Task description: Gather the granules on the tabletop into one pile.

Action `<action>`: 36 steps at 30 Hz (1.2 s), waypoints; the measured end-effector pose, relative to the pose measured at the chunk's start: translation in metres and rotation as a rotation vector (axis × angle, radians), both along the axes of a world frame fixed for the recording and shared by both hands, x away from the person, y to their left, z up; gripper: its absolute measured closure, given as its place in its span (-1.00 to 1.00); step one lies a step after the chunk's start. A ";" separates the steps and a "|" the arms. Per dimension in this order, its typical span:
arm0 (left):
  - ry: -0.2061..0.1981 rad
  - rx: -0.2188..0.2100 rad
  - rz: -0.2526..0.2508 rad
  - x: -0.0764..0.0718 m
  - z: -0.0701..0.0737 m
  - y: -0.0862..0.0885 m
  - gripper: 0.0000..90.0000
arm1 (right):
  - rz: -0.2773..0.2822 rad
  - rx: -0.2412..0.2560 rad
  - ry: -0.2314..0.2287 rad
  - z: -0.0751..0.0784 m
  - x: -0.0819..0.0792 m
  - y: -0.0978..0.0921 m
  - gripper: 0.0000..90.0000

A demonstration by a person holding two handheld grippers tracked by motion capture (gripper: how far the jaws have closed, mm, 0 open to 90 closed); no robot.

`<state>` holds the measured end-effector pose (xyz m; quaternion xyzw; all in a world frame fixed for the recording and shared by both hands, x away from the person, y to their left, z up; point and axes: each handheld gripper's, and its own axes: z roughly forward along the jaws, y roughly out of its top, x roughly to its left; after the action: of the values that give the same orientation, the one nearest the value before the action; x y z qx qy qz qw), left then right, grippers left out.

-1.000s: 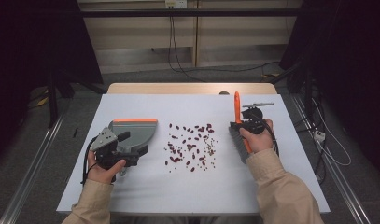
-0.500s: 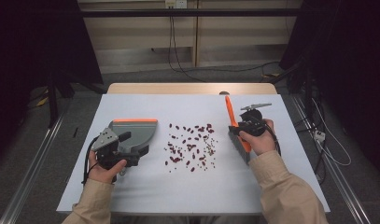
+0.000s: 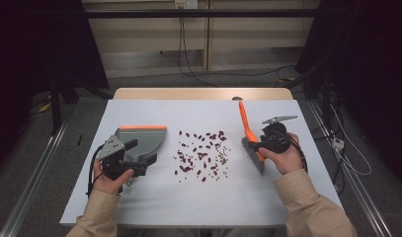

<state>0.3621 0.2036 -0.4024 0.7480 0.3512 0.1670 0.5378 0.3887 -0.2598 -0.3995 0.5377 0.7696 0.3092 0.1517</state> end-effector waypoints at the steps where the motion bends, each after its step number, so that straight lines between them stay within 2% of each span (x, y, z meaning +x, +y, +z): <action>1: -0.002 0.002 -0.001 0.000 0.000 0.000 -0.83 | 0.004 0.003 -0.001 -0.001 -0.001 0.000 0.08; 2: -0.002 0.001 -0.001 0.000 0.000 0.000 -0.83 | 0.008 0.004 0.003 -0.003 -0.002 0.001 0.13; 4: -0.003 0.007 -0.002 0.000 0.000 -0.001 -0.83 | 0.006 0.005 -0.005 -0.005 -0.002 0.003 0.09; 5: -0.003 0.008 -0.003 0.000 0.000 -0.001 -0.83 | 0.004 -0.007 -0.017 -0.005 -0.003 0.003 0.10; 8: -0.002 0.007 -0.002 -0.001 0.000 0.000 -0.82 | 0.012 -0.025 -0.001 -0.007 -0.003 0.006 0.22; 12: -0.003 0.010 -0.001 -0.001 0.000 0.002 -0.82 | 0.018 -0.055 -0.015 -0.010 -0.002 0.008 0.32; 17: 0.002 0.013 0.009 -0.001 -0.003 0.008 -0.82 | 0.006 -0.050 -0.029 -0.011 -0.002 0.009 0.40; 18: 0.004 0.011 0.011 -0.002 -0.003 0.009 -0.82 | -0.013 -0.040 -0.009 -0.012 -0.002 0.009 0.40; 20: 0.006 0.009 0.011 -0.002 -0.004 0.011 -0.82 | -0.045 -0.036 -0.006 -0.015 -0.002 0.009 0.52; 23: 0.010 0.008 0.010 -0.003 -0.006 0.013 -0.83 | -0.067 -0.020 0.001 -0.017 -0.001 0.008 0.57; 27: 0.017 0.016 0.009 -0.003 -0.009 0.015 -0.83 | -0.067 -0.033 -0.002 -0.016 0.000 0.009 0.58; 34: 0.027 0.009 0.003 -0.005 -0.015 0.016 -0.86 | -0.071 -0.014 -0.001 -0.016 0.002 0.006 0.58; 36: 0.028 0.013 0.004 -0.004 -0.015 0.016 -0.86 | -0.072 0.007 -0.002 -0.016 0.003 0.005 0.58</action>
<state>0.3576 0.2200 -0.4177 0.7529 0.3592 0.1600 0.5278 0.3914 -0.2545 -0.4151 0.5650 0.7487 0.3066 0.1616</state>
